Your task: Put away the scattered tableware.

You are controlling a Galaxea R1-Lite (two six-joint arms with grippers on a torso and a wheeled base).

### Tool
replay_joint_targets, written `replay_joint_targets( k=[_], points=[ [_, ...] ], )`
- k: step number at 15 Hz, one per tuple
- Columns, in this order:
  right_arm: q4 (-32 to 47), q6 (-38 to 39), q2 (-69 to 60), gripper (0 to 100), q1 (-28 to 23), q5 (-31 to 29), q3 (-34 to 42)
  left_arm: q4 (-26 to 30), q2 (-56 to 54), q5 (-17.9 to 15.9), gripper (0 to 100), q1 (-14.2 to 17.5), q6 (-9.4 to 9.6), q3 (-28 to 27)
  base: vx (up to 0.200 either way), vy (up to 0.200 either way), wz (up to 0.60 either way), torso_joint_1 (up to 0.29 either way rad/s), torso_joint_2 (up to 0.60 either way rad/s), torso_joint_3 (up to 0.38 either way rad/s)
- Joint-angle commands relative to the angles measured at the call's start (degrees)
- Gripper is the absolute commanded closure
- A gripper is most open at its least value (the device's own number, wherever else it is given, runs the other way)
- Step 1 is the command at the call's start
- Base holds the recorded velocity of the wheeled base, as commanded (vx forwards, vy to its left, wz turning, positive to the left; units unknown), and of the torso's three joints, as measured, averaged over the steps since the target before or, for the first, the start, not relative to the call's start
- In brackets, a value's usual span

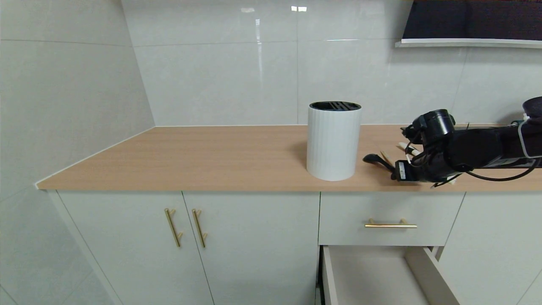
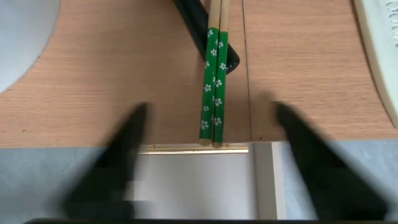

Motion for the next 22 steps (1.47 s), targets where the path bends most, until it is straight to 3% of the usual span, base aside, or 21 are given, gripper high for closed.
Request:
replay_joint_targets(
  k=[1, 6, 8, 12, 16, 18, 19, 20, 22],
  points=[
    [0.01, -0.01, 0.42, 100, 0.05, -0.01, -0.09, 0.0, 0.0, 0.06, 0, 0.02, 0.0, 0.0, 0.0, 0.0, 0.0, 0.0, 0.0, 0.0],
    [0.27, 0.25, -2.48, 100, 0.05, -0.45, 0.27, 0.0, 0.0, -0.02, 0, 0.02, 0.0, 0.0, 0.0, 0.0, 0.0, 0.0, 0.0, 0.0],
    [0.36, 0.34, -5.21, 100, 0.14, -3.53, 1.41, 0.0, 0.0, 0.06, 0, 0.02, 0.0, 0.0, 0.0, 0.0, 0.0, 0.0, 0.0, 0.0],
    [-0.25, 2.8, -18.13, 100, 1.37, -3.18, 12.83, 0.0, 0.0, -0.02, 0, 0.02, 0.0, 0.0, 0.0, 0.0, 0.0, 0.0, 0.0, 0.0],
    [0.45, 10.53, -33.86, 100, 3.04, 0.25, 19.69, 0.0, 0.0, -0.02, 0, 0.02, 0.0, 0.0, 0.0, 0.0, 0.0, 0.0, 0.0, 0.0],
    [3.61, 10.45, -38.87, 100, 4.35, 0.08, 21.71, 0.0, 0.0, -0.02, 0, 0.02, 0.0, 0.0, 0.0, 0.0, 0.0, 0.0, 0.0, 0.0],
    [11.88, 10.1, -42.3, 100, 4.53, 1.04, 22.33, 0.0, 0.0, 0.06, 0, 0.02, 0.0, 0.0, 0.0, 0.0, 0.0, 0.0, 0.0, 0.0],
    [17.06, 9.57, -43.79, 100, 5.67, 2.89, 22.77, 0.0, 0.0, -0.02, 0, 0.02, 0.0, 0.0, 0.0, 0.0, 0.0, 0.0, 0.0, 0.0],
    [19.87, 5.61, -47.22, 100, 6.9, 9.39, 25.58, 0.0, 0.0, -0.02, 0, 0.02, 0.0, 0.0, 0.0, 0.0, 0.0, 0.0, 0.0, 0.0]
  ],
)
